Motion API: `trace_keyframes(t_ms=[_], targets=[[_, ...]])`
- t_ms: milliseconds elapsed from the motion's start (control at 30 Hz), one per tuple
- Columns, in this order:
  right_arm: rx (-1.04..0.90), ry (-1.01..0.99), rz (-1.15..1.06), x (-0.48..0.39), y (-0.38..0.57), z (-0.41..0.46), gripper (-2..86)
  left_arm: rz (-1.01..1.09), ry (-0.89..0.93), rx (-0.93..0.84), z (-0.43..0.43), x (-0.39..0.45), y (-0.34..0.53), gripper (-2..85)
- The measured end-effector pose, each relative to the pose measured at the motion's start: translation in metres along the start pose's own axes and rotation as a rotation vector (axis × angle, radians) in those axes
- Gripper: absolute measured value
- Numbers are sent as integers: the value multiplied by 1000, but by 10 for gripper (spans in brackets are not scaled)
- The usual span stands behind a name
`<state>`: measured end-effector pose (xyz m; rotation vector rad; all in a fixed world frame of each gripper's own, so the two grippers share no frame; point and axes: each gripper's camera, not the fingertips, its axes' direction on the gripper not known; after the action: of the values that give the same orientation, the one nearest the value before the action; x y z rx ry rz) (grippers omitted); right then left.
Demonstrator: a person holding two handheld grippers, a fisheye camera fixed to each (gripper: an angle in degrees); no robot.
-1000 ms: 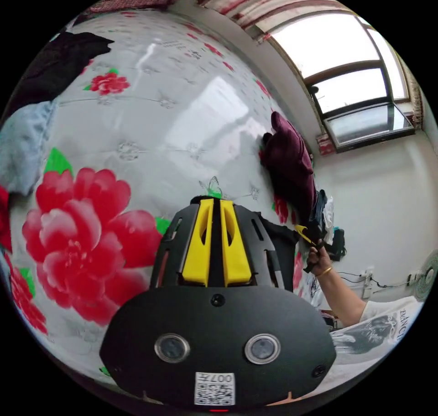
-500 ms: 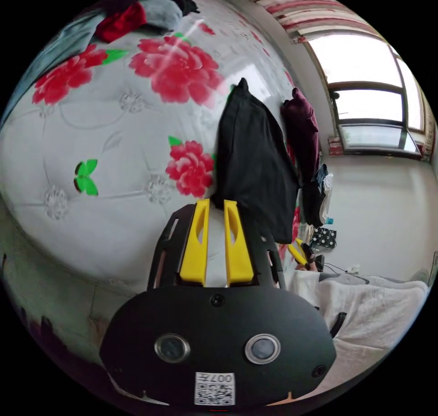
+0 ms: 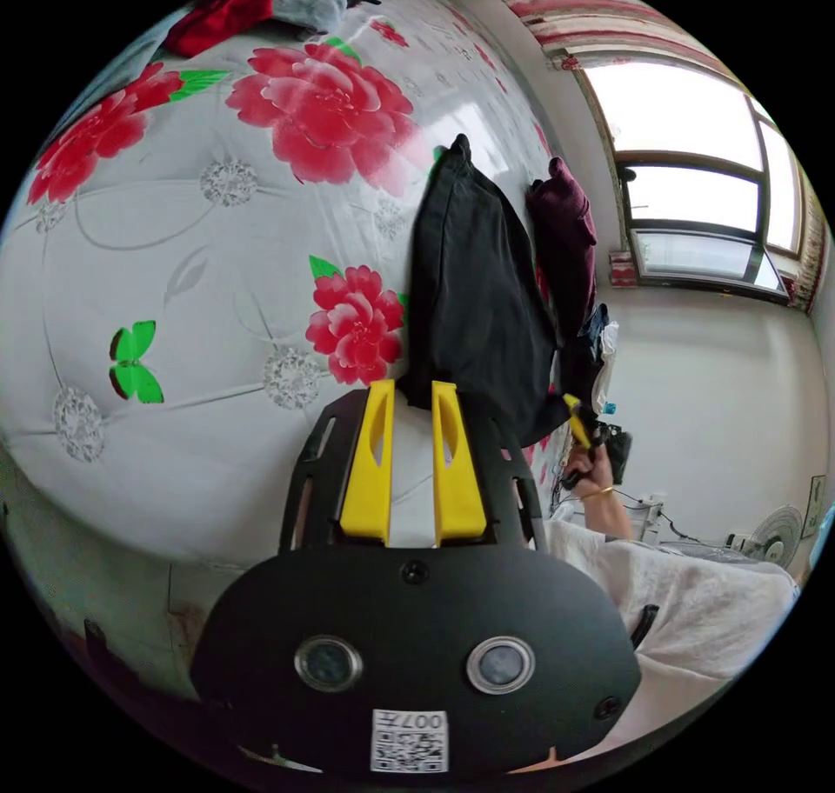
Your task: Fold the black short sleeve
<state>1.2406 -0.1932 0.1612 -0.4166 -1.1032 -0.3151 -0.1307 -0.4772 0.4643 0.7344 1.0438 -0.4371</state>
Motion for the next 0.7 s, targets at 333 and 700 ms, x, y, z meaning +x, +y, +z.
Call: trace_keyframes(t_ms=[333,700], targets=[[-502,-64,-1057,-364,119,184,37,32,21,34,-8,-28,11,71],[-446,-48,-535,-267,53,149,76,101,124,-10,21,-47,29,108]])
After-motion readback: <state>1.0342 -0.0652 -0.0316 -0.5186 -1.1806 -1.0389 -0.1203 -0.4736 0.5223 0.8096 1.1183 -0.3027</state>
